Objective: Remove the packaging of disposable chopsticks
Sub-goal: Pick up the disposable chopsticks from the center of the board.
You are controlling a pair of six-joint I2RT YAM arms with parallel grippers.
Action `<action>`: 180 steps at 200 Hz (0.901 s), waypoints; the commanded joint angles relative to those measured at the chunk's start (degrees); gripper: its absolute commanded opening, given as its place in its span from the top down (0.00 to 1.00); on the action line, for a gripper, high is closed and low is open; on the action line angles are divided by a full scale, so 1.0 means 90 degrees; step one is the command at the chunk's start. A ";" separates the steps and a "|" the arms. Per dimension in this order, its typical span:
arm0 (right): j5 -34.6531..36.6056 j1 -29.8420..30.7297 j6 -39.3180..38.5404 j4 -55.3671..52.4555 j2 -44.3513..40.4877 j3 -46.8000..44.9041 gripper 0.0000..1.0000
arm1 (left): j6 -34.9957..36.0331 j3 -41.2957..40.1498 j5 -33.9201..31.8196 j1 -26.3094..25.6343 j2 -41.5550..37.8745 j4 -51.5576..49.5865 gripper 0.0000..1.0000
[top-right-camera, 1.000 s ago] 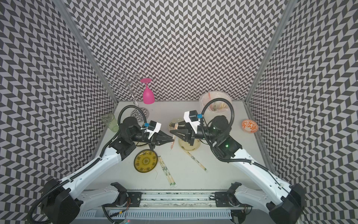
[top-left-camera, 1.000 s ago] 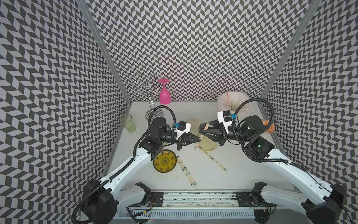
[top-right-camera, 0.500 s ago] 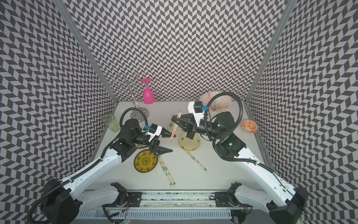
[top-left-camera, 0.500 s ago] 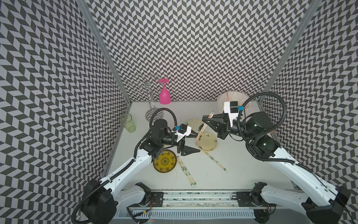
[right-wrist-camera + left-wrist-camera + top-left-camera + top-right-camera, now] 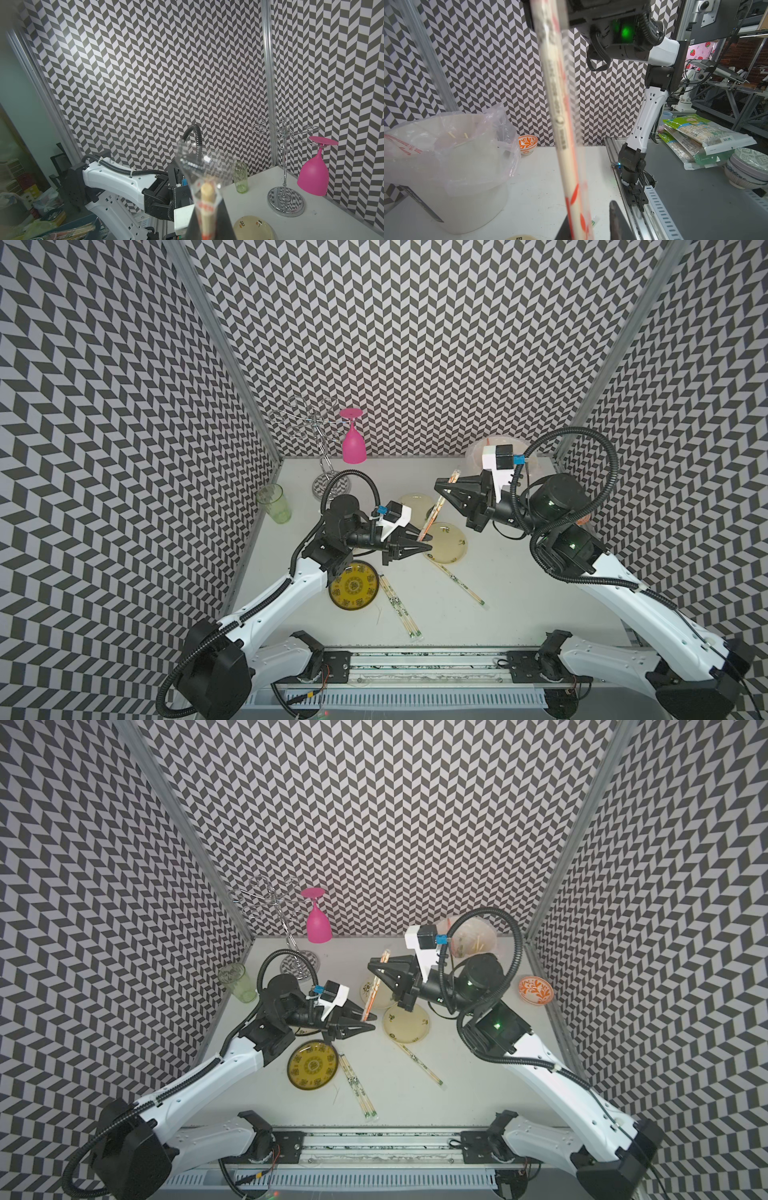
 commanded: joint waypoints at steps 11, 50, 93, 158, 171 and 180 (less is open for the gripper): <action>-0.0039 0.0020 0.0117 0.0114 0.0161 -0.0069 1.00 | -0.0307 -0.0001 0.0235 -0.0040 -0.0097 0.0534 0.80; 0.0029 0.0020 0.0070 0.0108 0.0150 0.0007 1.00 | -0.0152 0.0066 0.0101 -0.0041 -0.0094 0.0282 1.00; -0.0005 0.0010 -0.1140 -0.0401 -0.0132 0.0308 0.19 | -0.0518 -0.0110 0.0566 -0.0040 -0.0245 0.1044 1.00; -0.1413 0.0001 -0.2167 -0.0649 -0.0191 0.1078 0.47 | -0.0783 -0.0137 0.1195 -0.0350 -0.0279 0.1422 1.00; -0.1611 0.0007 -0.2110 -0.0561 -0.0191 0.1148 0.49 | -0.0777 -0.0142 0.1132 -0.0362 -0.0280 0.1422 1.00; -0.1696 0.0004 -0.2098 -0.0567 -0.0181 0.1209 0.52 | -0.0794 -0.0137 0.1100 -0.0362 -0.0292 0.1423 1.00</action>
